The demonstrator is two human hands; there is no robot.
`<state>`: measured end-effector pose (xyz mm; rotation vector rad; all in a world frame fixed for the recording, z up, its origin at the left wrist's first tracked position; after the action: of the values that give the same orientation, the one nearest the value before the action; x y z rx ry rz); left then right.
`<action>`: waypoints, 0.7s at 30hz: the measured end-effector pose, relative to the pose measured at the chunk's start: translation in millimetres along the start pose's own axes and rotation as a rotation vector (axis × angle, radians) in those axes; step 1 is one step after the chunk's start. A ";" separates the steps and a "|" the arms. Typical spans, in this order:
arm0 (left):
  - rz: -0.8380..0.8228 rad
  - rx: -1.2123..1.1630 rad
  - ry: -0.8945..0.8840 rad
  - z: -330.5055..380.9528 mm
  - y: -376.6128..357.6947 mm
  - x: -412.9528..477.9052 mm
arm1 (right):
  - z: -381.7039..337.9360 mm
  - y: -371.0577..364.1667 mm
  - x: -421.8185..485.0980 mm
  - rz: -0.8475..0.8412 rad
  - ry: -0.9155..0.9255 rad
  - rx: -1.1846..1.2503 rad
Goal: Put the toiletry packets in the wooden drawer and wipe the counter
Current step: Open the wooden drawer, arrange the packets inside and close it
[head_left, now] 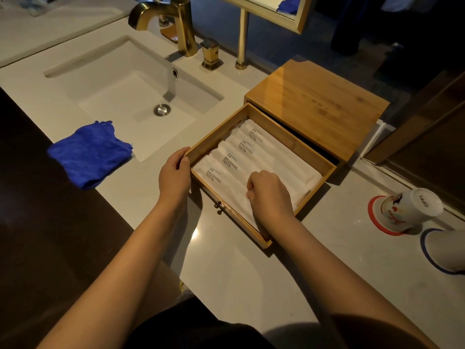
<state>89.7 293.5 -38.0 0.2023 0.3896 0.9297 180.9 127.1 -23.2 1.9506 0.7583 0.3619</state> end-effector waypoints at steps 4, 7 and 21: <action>0.001 0.007 -0.002 1.2 0.2 -1.0 | 2.2 -3.4 0.0 -0.046 -0.024 -0.040; -0.007 0.014 -0.006 2.5 0.2 -1.6 | 2.9 -1.3 -1.0 -0.021 -0.025 -0.012; -0.218 0.267 -0.186 25.2 6.3 20.7 | -7.0 18.4 -26.1 0.060 -0.182 0.335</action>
<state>106.5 313.8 -17.9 0.4779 0.3547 0.6359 163.7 109.0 -2.1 2.2878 0.6754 0.0928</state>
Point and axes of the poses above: each hand's wrist, its own x-axis towards the middle knuckle, its own y-axis out of the back of the hand, z = x × y, the point moved 4 cm from there along x, towards the middle knuckle, and after that the axes turned 7 degrees about x, right-handed, at the moved point
